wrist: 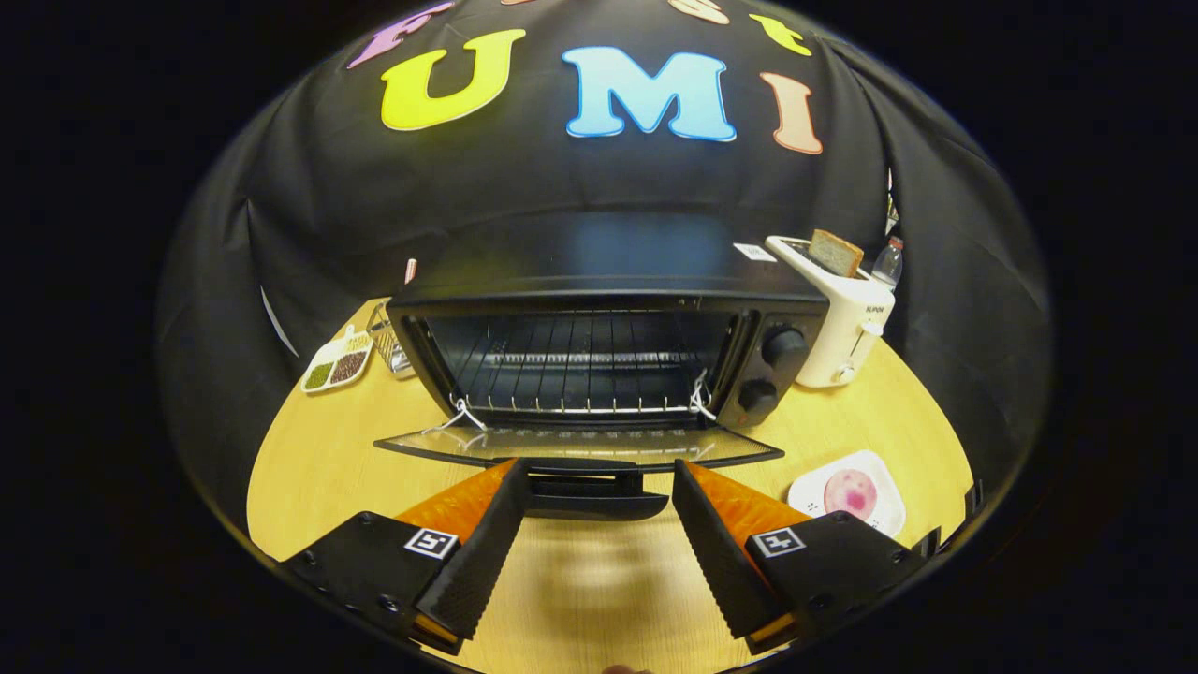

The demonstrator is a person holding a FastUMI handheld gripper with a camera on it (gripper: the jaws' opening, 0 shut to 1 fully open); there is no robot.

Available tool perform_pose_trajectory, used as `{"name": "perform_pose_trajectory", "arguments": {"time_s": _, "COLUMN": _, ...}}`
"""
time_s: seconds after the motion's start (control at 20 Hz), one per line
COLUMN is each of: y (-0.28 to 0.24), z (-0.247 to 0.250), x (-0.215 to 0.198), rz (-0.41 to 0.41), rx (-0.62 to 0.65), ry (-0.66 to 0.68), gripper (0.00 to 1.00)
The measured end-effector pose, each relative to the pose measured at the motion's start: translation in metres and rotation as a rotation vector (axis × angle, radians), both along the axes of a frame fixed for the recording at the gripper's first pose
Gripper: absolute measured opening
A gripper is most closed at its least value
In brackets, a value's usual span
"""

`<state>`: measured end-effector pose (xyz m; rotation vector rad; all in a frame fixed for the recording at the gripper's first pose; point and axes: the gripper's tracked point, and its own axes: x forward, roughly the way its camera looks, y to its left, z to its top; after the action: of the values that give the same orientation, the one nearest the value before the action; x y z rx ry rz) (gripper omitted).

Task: Open the toaster oven, put the food inside, and close the toaster oven door.

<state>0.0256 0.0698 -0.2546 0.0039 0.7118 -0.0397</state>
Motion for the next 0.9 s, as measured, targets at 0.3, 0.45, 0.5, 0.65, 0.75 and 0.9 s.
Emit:
{"name": "perform_pose_trajectory", "arguments": {"time_s": 0.3, "y": -0.014, "z": -0.067, "x": -0.054, "rz": 0.074, "rx": -0.063, "ry": 0.204, "gripper": 1.0}}
{"name": "perform_pose_trajectory", "arguments": {"time_s": 0.45, "y": -0.042, "z": -0.057, "x": -0.064, "rz": 0.085, "rx": -0.065, "ry": 0.181, "gripper": 0.99}}
{"name": "perform_pose_trajectory", "arguments": {"time_s": 0.5, "y": -0.054, "z": -0.054, "x": -0.066, "rz": 0.085, "rx": -0.071, "ry": 0.184, "gripper": 0.99}}
{"name": "perform_pose_trajectory", "arguments": {"time_s": 0.65, "y": -0.096, "z": -0.038, "x": -0.066, "rz": 0.055, "rx": -0.06, "ry": 0.168, "gripper": 0.99}}
{"name": "perform_pose_trajectory", "arguments": {"time_s": 0.75, "y": -0.123, "z": -0.028, "x": -0.064, "rz": 0.043, "rx": -0.053, "ry": 0.168, "gripper": 0.99}}
{"name": "perform_pose_trajectory", "arguments": {"time_s": 0.9, "y": -0.161, "z": -0.017, "x": -0.055, "rz": 0.035, "rx": -0.06, "ry": 0.153, "gripper": 0.99}}
